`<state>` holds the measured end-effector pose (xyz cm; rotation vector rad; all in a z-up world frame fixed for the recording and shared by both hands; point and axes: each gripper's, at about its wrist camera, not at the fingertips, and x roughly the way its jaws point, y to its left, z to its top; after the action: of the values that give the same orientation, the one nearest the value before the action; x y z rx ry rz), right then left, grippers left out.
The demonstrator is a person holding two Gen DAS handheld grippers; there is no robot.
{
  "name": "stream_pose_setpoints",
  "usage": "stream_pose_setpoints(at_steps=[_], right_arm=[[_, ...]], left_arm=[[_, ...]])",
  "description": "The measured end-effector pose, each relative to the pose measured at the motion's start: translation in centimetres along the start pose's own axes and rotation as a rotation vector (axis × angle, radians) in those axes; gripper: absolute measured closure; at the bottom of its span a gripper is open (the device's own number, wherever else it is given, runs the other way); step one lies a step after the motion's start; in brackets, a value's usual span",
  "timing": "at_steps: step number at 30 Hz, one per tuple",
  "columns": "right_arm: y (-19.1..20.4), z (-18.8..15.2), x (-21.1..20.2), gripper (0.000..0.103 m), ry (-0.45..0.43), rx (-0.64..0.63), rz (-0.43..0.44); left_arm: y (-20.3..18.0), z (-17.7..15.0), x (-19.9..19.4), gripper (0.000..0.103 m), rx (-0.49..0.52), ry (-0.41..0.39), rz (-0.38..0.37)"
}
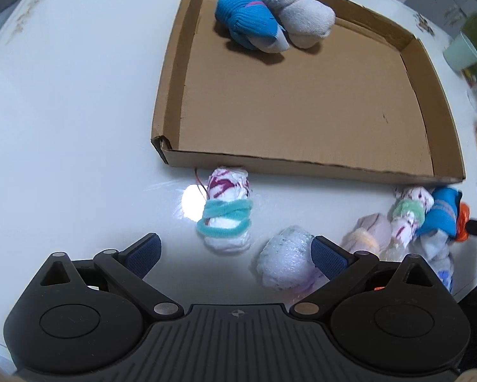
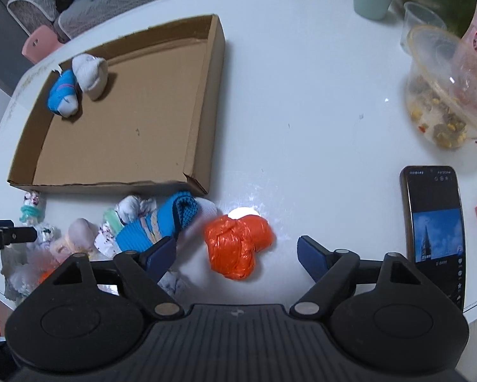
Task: Organize objects
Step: 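Grasp the white-teal bundle with the left tool while the right tool grasps the orange bag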
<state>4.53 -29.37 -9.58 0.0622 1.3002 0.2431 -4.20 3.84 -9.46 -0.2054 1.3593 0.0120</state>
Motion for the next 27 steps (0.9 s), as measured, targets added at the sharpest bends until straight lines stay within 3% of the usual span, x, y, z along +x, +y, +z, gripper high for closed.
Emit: stream_pose_setpoints(at_steps=[10,27], right_arm=[[1.4,1.3,2.3,0.036,0.031,0.012,0.01],[4.9,3.1,6.8,0.056,0.071,-0.026,-0.011]], left_arm=[[0.9,0.6,0.2,0.002,-0.108,-0.011,-0.053],[0.0,0.2,1.9,0.001,-0.067,-0.082,0.077]])
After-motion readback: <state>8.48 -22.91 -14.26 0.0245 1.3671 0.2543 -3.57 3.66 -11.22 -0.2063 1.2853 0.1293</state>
